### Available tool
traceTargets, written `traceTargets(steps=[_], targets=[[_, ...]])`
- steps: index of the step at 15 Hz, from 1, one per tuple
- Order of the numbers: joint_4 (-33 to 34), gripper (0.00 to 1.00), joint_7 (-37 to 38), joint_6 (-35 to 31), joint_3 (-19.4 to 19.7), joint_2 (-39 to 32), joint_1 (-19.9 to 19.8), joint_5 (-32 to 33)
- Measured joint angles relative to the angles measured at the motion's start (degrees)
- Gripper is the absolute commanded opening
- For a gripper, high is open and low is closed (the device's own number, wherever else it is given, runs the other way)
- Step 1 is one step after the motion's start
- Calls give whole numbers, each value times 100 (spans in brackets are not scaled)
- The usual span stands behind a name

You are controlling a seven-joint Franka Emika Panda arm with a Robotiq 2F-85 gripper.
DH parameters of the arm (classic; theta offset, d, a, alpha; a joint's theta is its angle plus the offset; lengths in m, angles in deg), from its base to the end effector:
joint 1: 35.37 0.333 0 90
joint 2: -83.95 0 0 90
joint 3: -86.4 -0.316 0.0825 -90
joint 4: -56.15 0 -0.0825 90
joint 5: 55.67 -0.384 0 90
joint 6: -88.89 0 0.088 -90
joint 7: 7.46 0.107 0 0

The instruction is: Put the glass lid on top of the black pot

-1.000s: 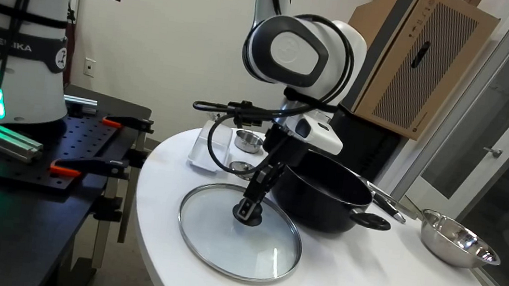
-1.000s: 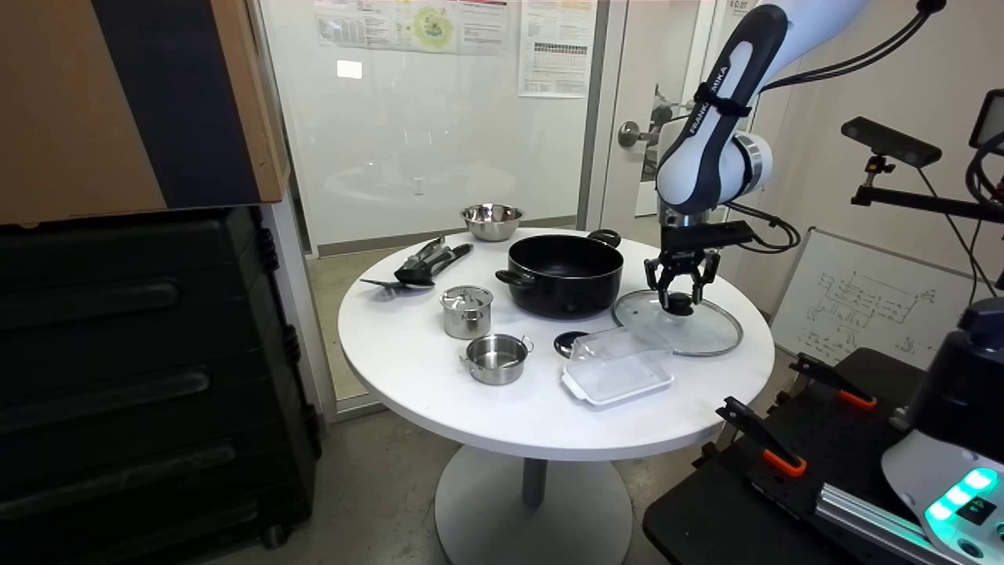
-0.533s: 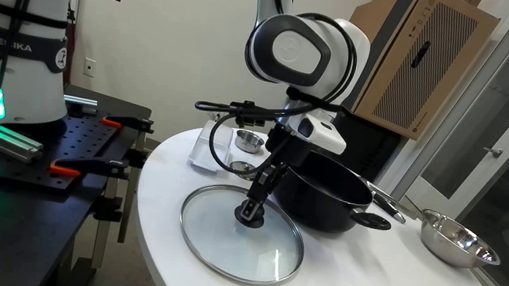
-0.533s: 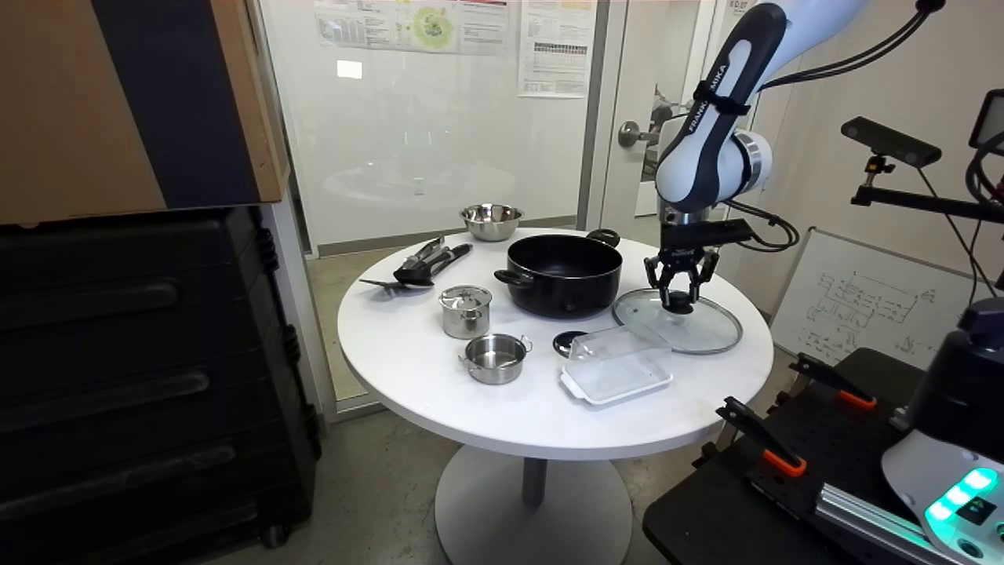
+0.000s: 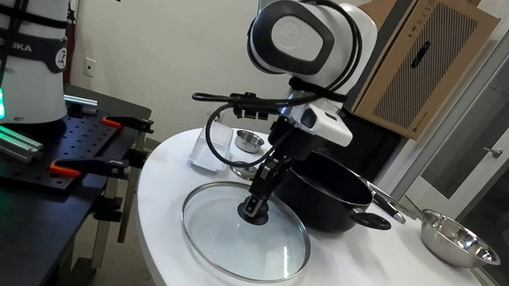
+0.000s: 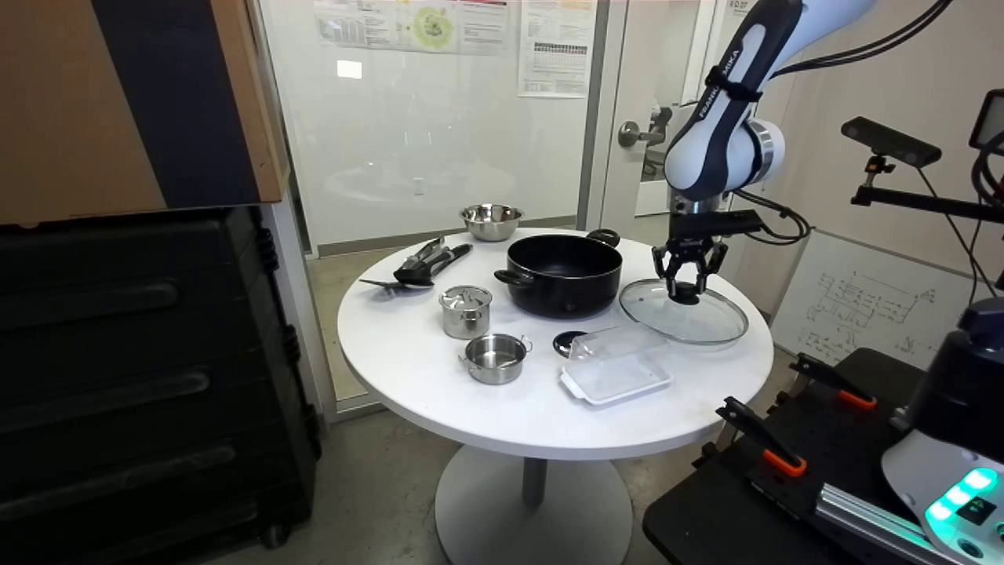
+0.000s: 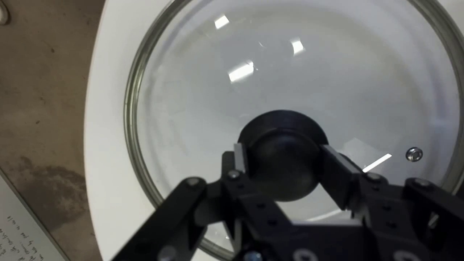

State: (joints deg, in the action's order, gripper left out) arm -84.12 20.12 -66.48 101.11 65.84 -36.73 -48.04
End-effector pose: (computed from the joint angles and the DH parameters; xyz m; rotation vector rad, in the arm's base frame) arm 0.4592 -0.1344 0.1743 2.8578 -0.9295 -0.0501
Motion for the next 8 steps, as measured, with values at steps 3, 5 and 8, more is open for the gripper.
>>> traceTargets(steps=[3, 5, 8], targets=[[-239, 26, -131, 38, 31, 541, -125, -34], [-417, 26, -226, 78, 45, 942, -222, -33], [-647, 26, -323, 183, 41, 1527, -380, -29]])
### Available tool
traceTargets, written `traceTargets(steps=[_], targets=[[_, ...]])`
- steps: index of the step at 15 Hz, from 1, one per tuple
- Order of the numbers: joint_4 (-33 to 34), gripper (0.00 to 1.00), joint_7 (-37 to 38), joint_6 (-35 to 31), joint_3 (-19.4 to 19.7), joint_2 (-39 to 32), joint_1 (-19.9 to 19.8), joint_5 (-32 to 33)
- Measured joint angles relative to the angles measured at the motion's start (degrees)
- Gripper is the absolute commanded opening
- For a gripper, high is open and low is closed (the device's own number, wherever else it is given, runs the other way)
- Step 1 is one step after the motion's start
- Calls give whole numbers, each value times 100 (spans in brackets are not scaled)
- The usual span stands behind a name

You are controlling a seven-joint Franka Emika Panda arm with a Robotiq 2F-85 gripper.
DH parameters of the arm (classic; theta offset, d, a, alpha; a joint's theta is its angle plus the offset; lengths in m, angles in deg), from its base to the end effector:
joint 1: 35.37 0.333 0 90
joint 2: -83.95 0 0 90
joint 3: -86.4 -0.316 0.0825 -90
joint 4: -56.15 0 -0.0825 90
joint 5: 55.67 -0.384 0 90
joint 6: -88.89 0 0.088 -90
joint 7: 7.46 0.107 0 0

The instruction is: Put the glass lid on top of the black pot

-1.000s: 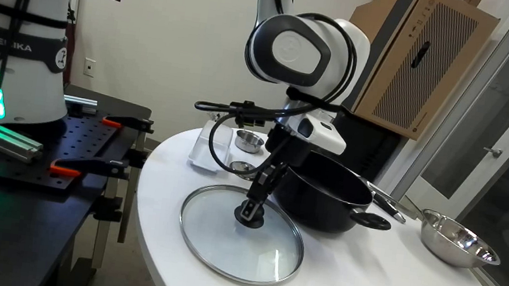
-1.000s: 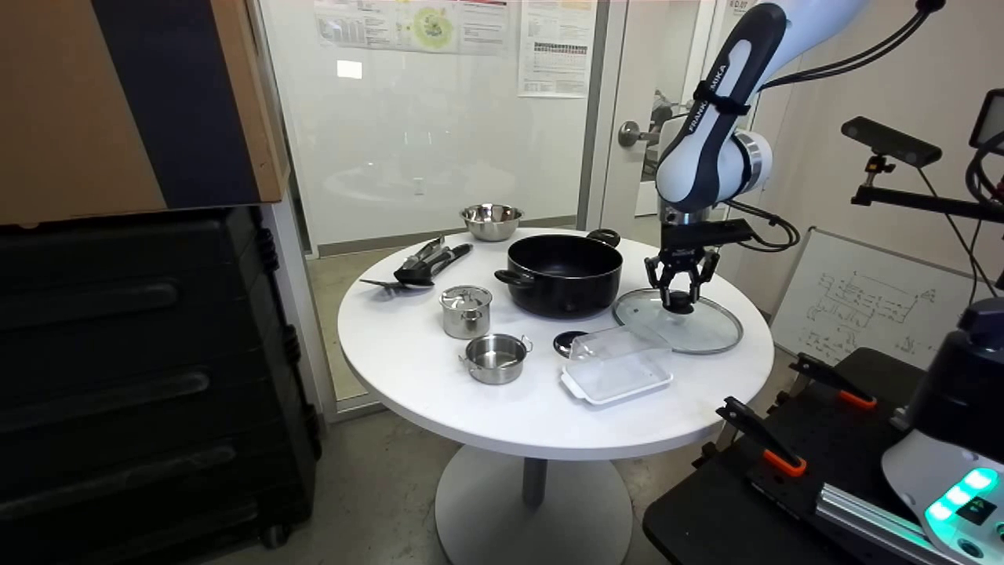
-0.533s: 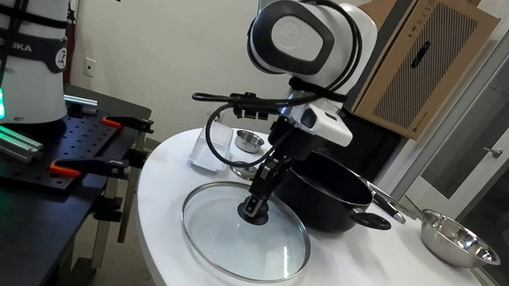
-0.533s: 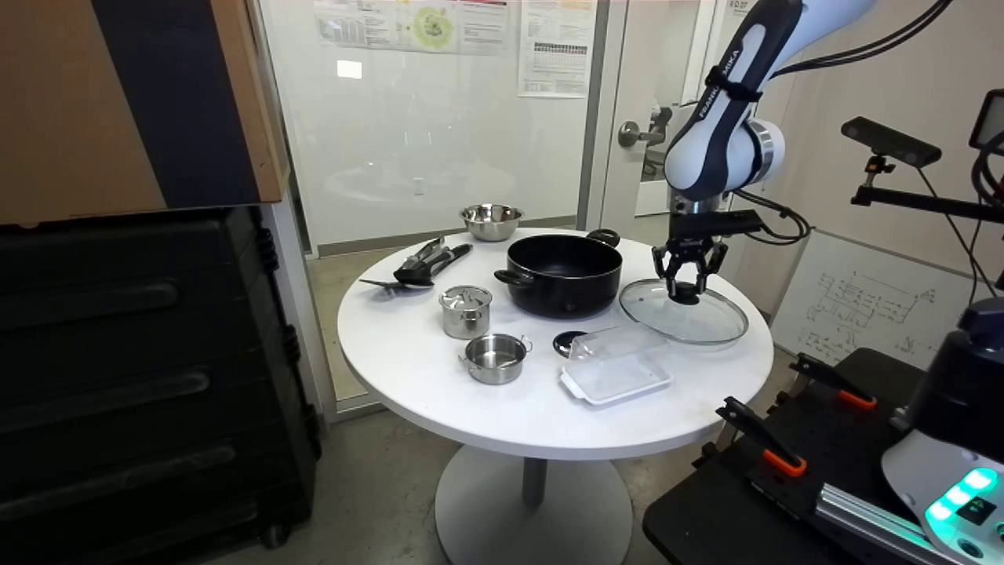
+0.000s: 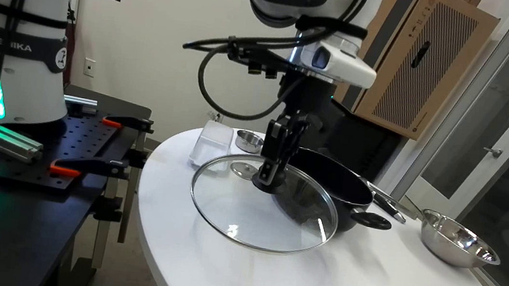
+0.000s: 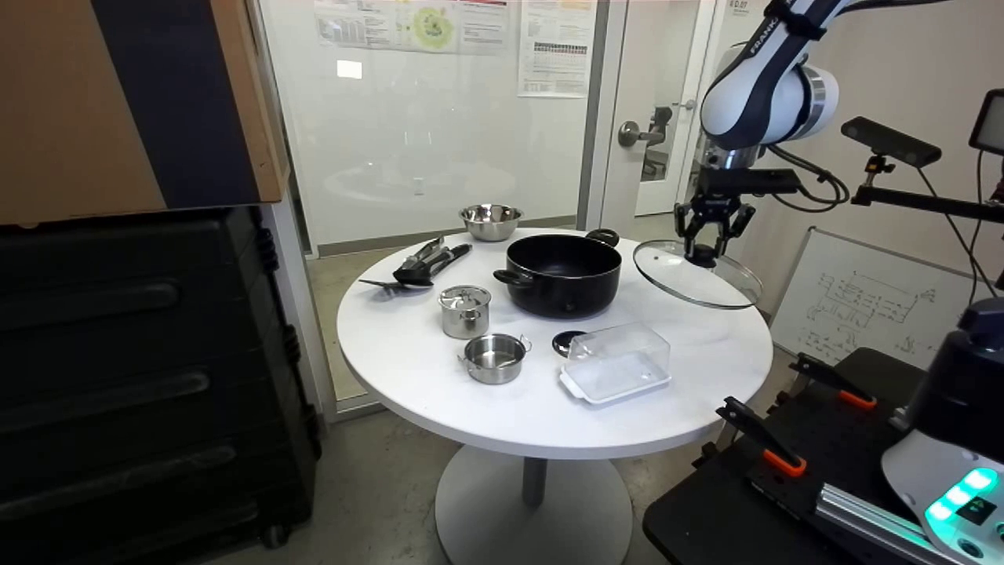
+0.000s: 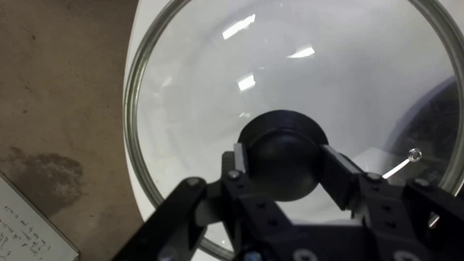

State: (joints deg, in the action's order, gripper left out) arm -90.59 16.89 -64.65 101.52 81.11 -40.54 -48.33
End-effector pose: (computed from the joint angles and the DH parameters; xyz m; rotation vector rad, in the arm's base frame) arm 0.4313 -0.1562 0.2551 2.8998 -1.0024 0.1114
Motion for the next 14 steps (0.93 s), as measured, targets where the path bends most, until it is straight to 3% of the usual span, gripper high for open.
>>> traceTargets(steps=[7, 14], targets=[[129, 26, -21, 725, -349, 754, -198, 5], [1239, 26, 478, 1646, -1024, 423, -49, 7]])
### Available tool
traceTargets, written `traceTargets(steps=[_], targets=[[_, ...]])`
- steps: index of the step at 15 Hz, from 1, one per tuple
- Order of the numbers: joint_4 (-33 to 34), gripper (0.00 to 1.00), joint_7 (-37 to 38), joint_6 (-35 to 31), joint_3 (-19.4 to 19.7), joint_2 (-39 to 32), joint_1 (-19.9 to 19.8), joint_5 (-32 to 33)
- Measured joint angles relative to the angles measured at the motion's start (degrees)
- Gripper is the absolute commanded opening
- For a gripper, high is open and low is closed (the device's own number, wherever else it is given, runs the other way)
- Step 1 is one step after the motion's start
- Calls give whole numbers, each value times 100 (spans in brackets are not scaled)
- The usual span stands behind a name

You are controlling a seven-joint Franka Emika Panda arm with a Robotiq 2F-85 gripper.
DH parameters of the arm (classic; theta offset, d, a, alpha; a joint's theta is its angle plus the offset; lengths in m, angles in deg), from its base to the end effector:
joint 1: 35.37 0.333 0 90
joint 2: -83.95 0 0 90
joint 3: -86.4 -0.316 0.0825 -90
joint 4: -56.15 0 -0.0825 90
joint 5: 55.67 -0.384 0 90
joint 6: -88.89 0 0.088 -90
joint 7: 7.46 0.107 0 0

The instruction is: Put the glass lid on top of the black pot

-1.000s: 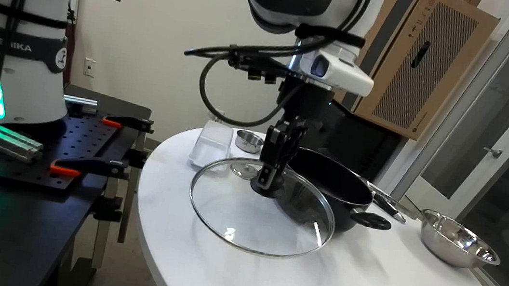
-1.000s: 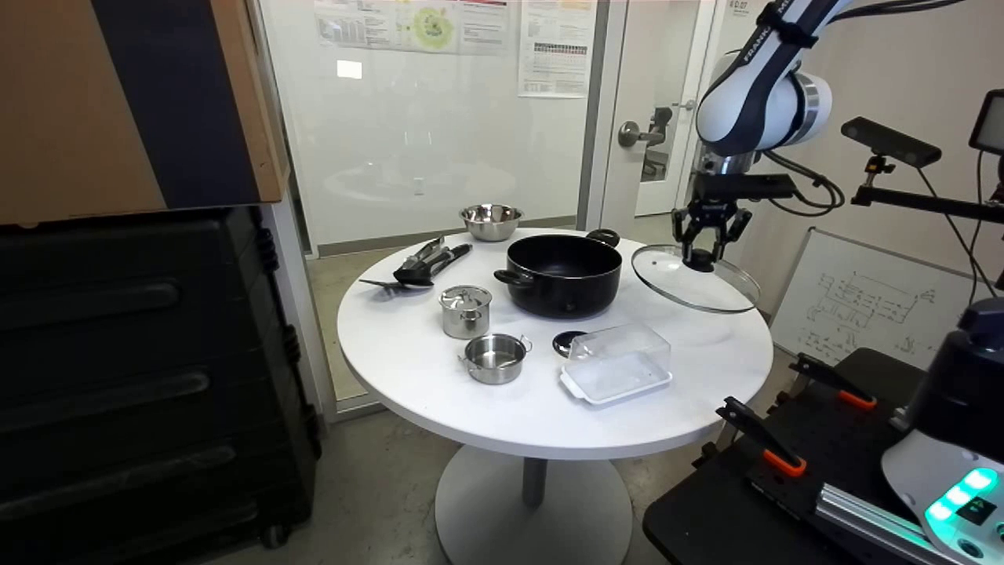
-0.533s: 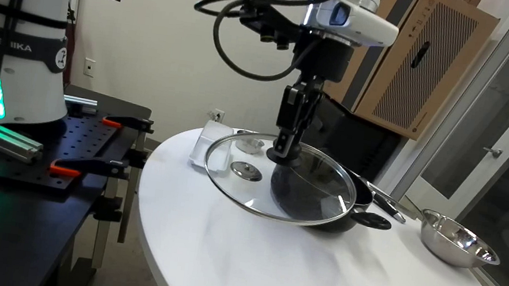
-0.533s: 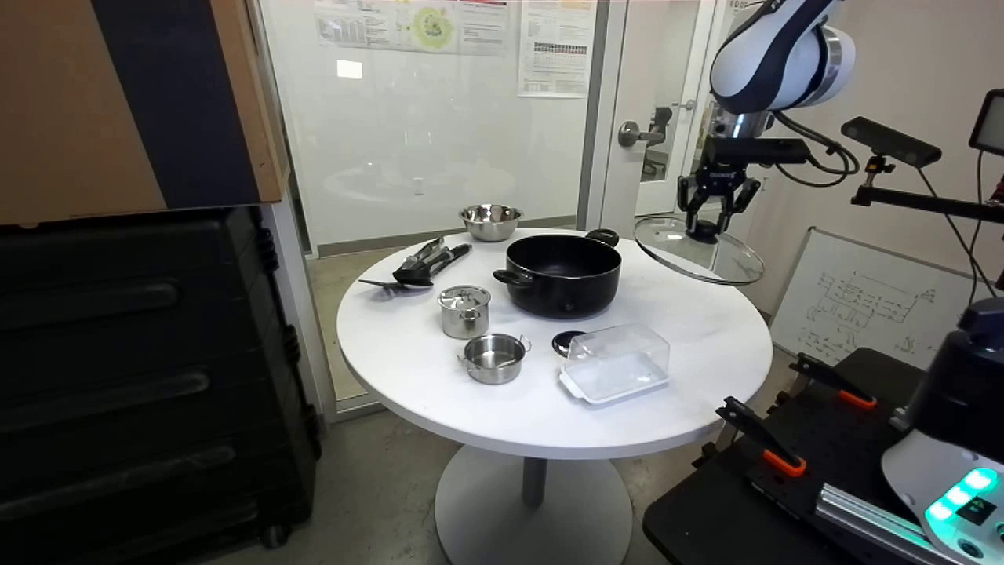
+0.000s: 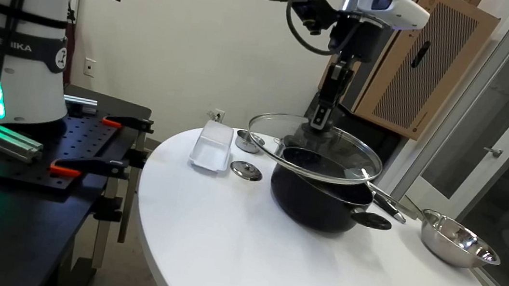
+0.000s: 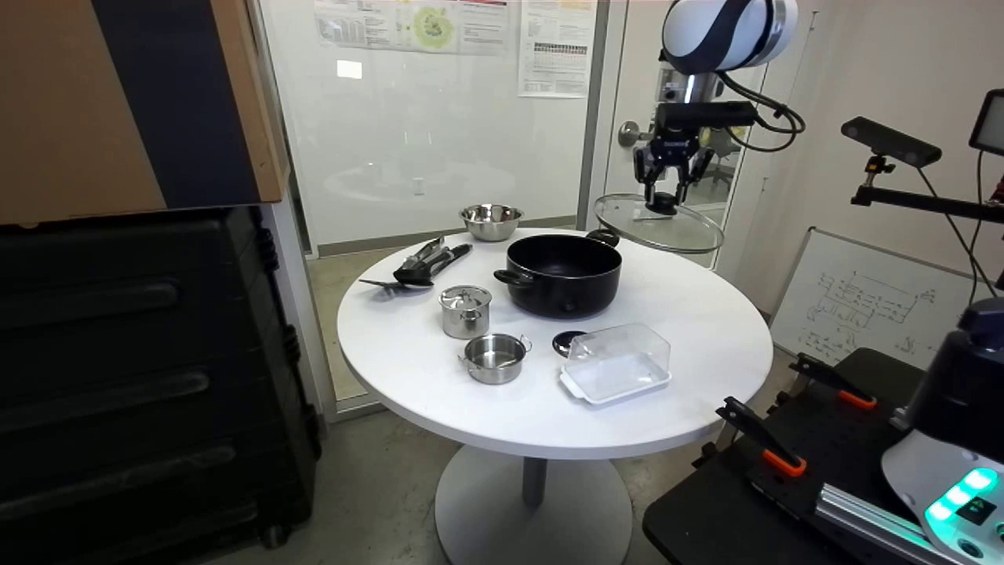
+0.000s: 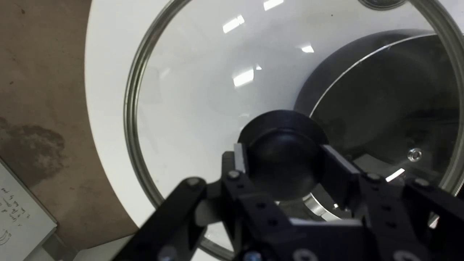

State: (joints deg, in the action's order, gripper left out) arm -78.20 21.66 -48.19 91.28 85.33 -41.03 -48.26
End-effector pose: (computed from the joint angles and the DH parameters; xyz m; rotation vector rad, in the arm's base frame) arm 0.4988 -0.0939 0.3491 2.9252 -0.9059 0.1304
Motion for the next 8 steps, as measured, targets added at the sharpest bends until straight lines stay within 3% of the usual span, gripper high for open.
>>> traceTargets(steps=[8], targets=[[1697, 26, 521, 819, -170, -1257, 448, 43]])
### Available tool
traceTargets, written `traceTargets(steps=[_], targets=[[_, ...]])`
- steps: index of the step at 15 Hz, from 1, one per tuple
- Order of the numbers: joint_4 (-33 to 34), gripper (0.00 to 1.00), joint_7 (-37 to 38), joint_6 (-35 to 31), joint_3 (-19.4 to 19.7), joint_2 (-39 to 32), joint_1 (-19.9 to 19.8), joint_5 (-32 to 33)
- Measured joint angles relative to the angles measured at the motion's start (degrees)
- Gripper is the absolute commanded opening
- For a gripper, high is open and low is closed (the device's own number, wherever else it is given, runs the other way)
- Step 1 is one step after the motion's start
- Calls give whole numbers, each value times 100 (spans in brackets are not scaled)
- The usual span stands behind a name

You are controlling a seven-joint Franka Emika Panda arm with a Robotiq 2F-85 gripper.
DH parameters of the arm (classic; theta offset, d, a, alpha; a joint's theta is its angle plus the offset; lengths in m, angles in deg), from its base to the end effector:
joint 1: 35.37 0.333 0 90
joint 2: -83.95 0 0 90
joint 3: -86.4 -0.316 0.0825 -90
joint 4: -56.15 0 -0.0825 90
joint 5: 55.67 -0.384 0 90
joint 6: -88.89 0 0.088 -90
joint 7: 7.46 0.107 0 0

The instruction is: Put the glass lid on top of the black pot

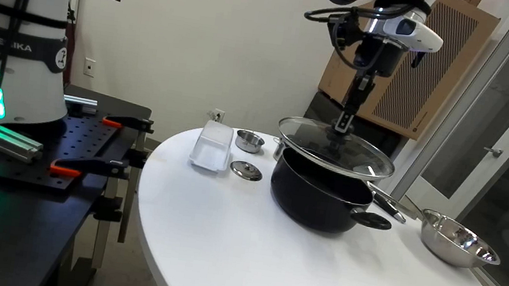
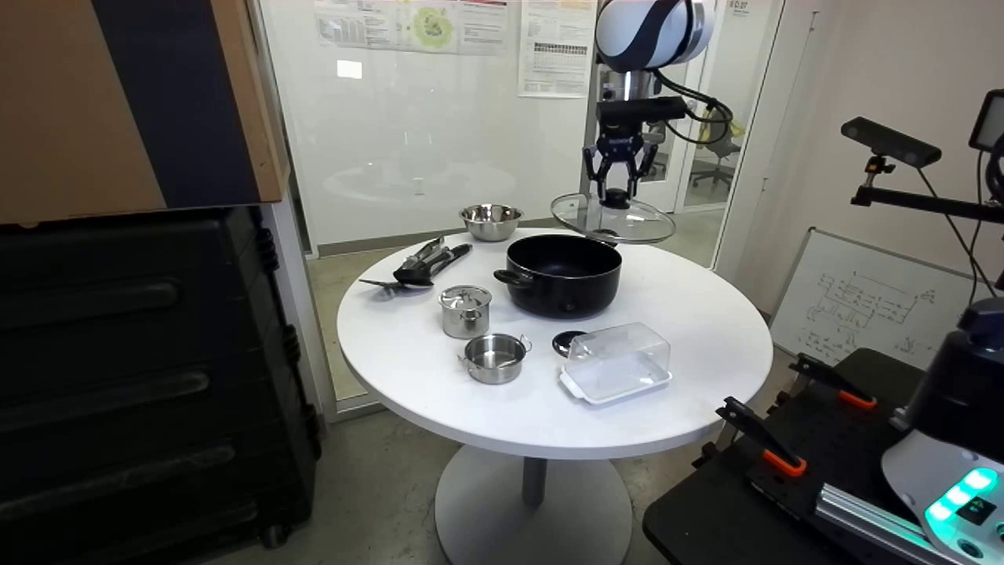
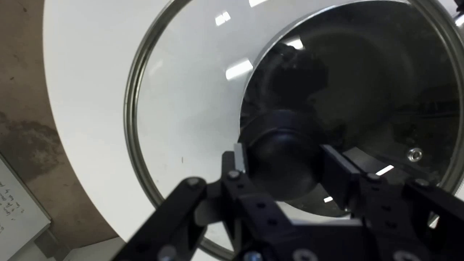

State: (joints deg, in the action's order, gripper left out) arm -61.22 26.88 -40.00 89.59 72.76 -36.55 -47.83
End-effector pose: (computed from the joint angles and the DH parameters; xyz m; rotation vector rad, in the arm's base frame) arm 0.5808 -0.0475 0.3461 2.8987 -0.8790 0.0543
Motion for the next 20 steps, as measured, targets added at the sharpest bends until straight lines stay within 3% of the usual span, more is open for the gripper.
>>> traceTargets(steps=[8, 20], targets=[[1410, 26, 45, 660, 13, -1137, 352, 0], [2065, 26, 45, 857, 85, -1879, 563, 0]])
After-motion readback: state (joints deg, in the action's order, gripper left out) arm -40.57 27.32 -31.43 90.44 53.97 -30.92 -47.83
